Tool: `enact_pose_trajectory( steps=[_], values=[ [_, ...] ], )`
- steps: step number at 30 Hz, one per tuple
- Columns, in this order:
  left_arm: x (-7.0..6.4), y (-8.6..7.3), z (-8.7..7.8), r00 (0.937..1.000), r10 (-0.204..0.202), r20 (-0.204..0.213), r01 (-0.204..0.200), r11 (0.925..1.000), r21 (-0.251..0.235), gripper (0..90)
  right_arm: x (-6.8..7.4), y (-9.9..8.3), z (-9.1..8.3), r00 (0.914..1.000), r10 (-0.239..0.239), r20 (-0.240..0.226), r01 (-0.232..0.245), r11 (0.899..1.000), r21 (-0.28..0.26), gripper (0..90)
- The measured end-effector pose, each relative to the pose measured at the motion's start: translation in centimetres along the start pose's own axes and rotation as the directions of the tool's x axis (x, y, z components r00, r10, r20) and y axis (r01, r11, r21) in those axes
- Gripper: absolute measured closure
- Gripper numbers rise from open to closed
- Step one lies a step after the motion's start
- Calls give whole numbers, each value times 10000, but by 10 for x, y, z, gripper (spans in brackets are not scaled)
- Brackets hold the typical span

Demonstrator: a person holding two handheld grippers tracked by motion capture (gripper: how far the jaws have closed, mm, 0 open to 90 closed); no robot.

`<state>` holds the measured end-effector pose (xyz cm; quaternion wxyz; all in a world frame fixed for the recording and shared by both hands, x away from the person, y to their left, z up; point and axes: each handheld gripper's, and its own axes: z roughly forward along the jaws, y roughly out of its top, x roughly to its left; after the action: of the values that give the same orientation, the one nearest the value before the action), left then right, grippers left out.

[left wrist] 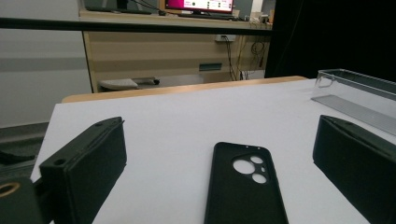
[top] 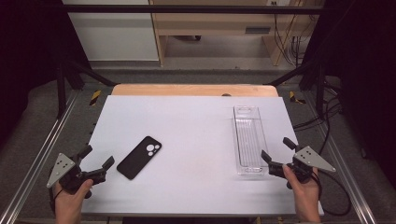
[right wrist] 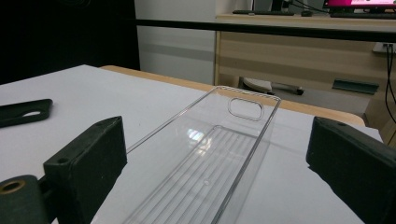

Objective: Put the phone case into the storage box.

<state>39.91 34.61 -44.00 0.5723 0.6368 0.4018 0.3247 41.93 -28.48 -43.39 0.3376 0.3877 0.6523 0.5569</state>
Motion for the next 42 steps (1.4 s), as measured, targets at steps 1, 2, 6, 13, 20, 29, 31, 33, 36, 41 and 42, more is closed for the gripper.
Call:
enact_pose_trajectory(
  steps=[1,2,6,13,20,29,31,33,36,41,42],
  values=[
    [-2,0,1,9999,-2,139,2,10000,26,28,0,0,0,10000,-9,17,9,10000,-5,52],
    [-3,0,2,9998,20,201,-22,10000,73,30,1,0,0,10000,29,30,-29,10000,3,52],
    [-13,0,6,9973,128,719,-159,9990,417,95,2,0,0,10000,-48,29,48,10000,40,52],
    [-28,1,11,9878,542,1463,-698,9922,1037,231,2,1,-1,9999,-86,63,85,10000,39,52],
    [-26,2,9,9928,185,1180,-339,9909,1301,471,0,1,-1,9999,-119,92,119,9999,18,53],
    [-36,7,39,9849,412,1682,-813,9677,2387,814,4,2,0,9992,-391,64,390,9992,105,52],
    [-40,10,51,9808,642,1843,-1140,9548,2744,838,4,2,0,9992,-402,83,401,9991,105,52],
    [-43,14,64,9783,661,1961,-1264,9413,3130,871,4,2,0,9991,-411,80,410,9991,103,52],
    [-45,19,84,9777,890,1899,-1558,9146,3732,879,4,3,0,9991,-426,74,426,9991,37,52],
    [-49,25,112,9755,1085,1913,-1841,8786,4407,900,5,2,1,9987,-508,60,507,9987,78,53],
    [-50,25,117,9757,1057,1921,-1837,8725,4529,900,5,2,1,9987,-509,52,509,9987,65,53]
  ],
)
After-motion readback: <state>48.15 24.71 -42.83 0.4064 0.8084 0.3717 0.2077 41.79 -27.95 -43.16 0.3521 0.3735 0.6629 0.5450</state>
